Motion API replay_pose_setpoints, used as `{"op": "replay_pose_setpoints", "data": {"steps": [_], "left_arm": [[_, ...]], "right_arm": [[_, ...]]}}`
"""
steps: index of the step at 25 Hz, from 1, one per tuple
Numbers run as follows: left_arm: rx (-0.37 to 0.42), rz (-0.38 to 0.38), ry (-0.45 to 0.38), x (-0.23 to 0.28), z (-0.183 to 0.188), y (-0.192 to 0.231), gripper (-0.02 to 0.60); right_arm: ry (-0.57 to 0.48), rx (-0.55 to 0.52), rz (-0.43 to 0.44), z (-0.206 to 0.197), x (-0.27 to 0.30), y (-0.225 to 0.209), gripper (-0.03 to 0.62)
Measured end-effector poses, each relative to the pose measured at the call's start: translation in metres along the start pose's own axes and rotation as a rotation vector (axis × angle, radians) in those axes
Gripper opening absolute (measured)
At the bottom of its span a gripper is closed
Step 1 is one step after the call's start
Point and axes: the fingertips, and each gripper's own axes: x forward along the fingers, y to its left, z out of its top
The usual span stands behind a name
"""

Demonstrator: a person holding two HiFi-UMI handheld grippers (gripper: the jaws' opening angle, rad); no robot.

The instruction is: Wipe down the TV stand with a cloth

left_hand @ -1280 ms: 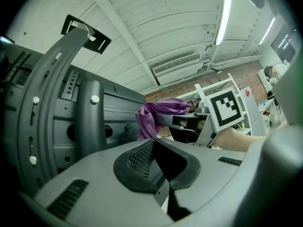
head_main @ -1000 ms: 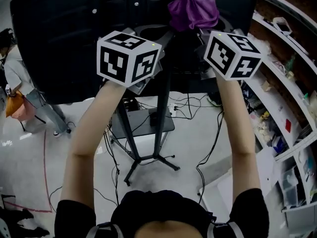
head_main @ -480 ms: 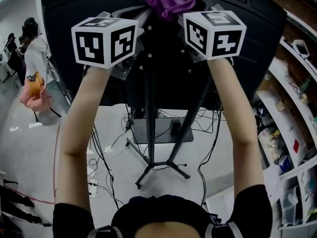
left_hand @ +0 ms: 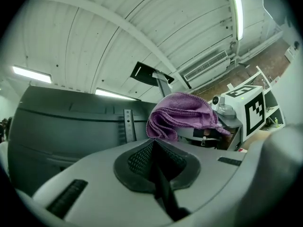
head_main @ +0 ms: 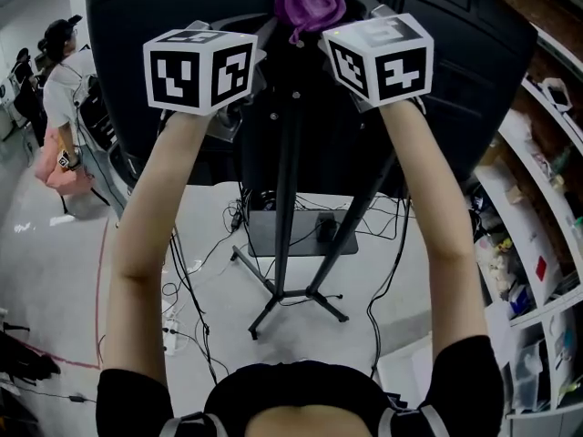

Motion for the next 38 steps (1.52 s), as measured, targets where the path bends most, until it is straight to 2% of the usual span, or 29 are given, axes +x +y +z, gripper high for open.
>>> {"op": "replay_pose_setpoints", "data": {"steps": [6,12,15,19,23,27,31,35,38], "left_arm": [[-0.004,-0.025,-0.021,-0.016,-0.006,-0.021,0.006],[0.02,-0.009,-0.011,-0.022,-0.015,-0.037,0.006],[0.033,0.005,0.021,-0.027,-0.031,-0.037,0.006],[0.013,-0.003,0.061,-0.03,-0.052,-0.038,0.006],[-0.008,-0.002,0.08,-0.036,-0.075,-0.043,0.006],[0.002,-0.003,0.12,-0.039,-0.11,-0.051,0.006],[-0.053,-0.018,0.147,-0.043,-0.146,-0.056,0.006],[-0.103,-0.018,0.156,-0.055,-0.167,-0.062,0.006],[-0.127,-0.019,0.168,-0.06,-0.185,-0.066,0.006]], "right_arm": [[-0.005,-0.04,0.007,0.003,-0.024,0.025,0.064],[0.019,-0.043,0.004,-0.01,-0.037,0.043,0.064],[0.025,-0.019,-0.003,-0.025,-0.039,0.053,0.064],[0.048,-0.069,-0.021,-0.042,-0.043,0.068,0.064],[0.071,-0.026,-0.014,-0.064,-0.048,0.082,0.064],[0.103,-0.03,-0.009,-0.095,-0.054,0.098,0.064],[0.092,0.002,-0.013,-0.111,-0.061,0.115,0.064],[0.125,0.04,0.014,-0.135,-0.067,0.139,0.064],[0.13,0.058,-0.001,-0.152,-0.071,0.152,0.064]]}}
